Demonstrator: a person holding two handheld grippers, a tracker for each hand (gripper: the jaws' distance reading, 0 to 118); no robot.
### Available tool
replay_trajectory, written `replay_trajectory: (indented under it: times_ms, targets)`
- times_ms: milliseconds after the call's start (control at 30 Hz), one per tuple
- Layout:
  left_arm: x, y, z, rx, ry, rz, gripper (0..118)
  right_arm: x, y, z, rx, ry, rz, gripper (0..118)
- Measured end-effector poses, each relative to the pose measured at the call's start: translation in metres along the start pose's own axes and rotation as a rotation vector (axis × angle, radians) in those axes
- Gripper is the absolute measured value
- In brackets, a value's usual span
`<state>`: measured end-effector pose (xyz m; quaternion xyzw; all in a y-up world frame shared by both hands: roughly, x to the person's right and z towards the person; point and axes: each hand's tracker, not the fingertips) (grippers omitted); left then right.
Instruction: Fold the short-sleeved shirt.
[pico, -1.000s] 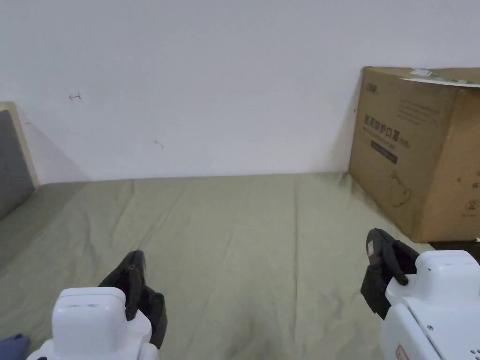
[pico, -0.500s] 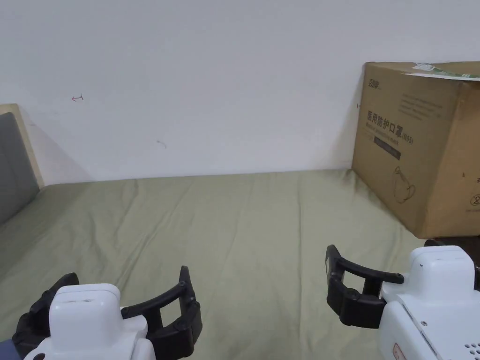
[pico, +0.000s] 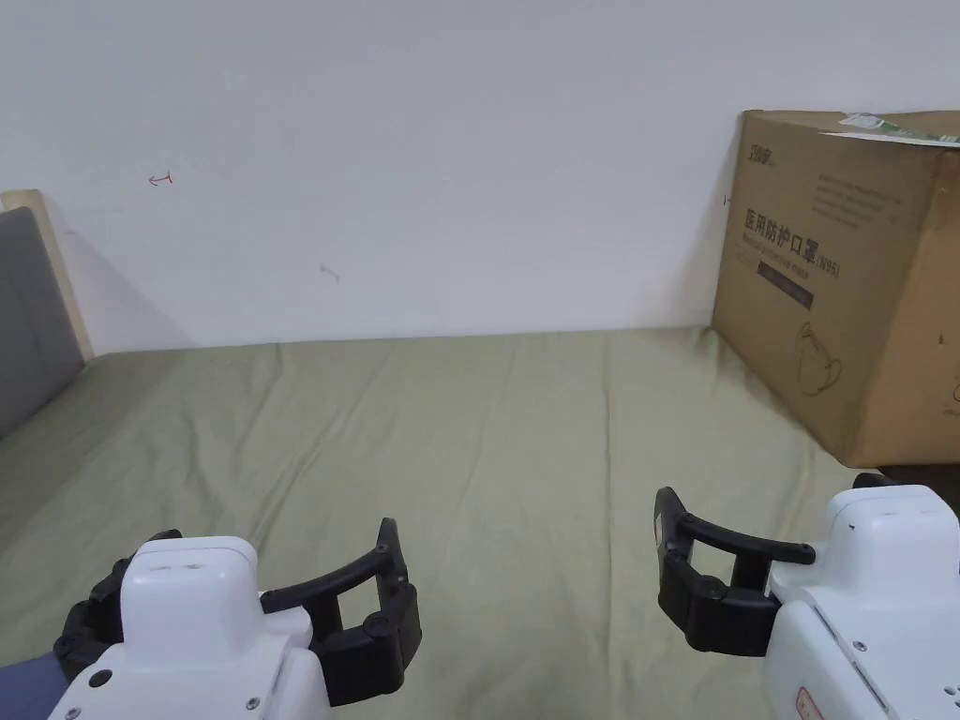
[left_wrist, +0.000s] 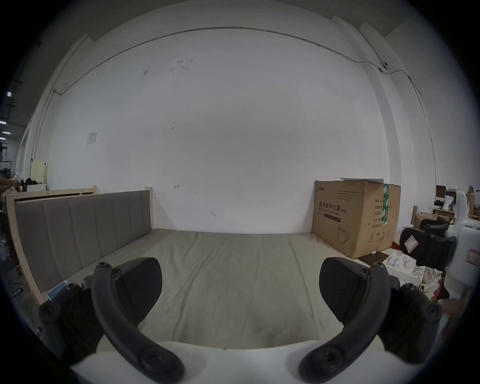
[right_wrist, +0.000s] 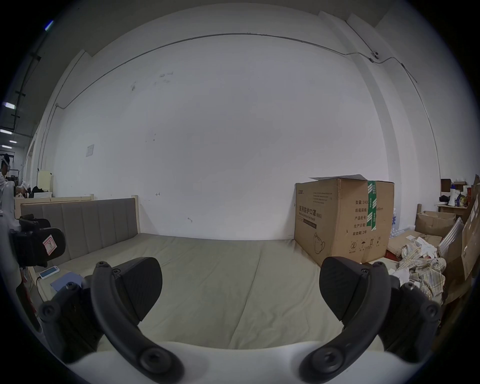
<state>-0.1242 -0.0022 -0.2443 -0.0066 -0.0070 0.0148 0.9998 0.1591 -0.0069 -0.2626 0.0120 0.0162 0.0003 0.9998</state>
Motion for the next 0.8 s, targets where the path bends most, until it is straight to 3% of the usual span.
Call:
replay_trajectory:
  times_ms: [800]
  targets:
    - [0.018,-0.010,-0.012,-0.094,0.056,-0.016,118,-0.004,-0.014,-0.008,-0.082,0.019,-0.019,118]
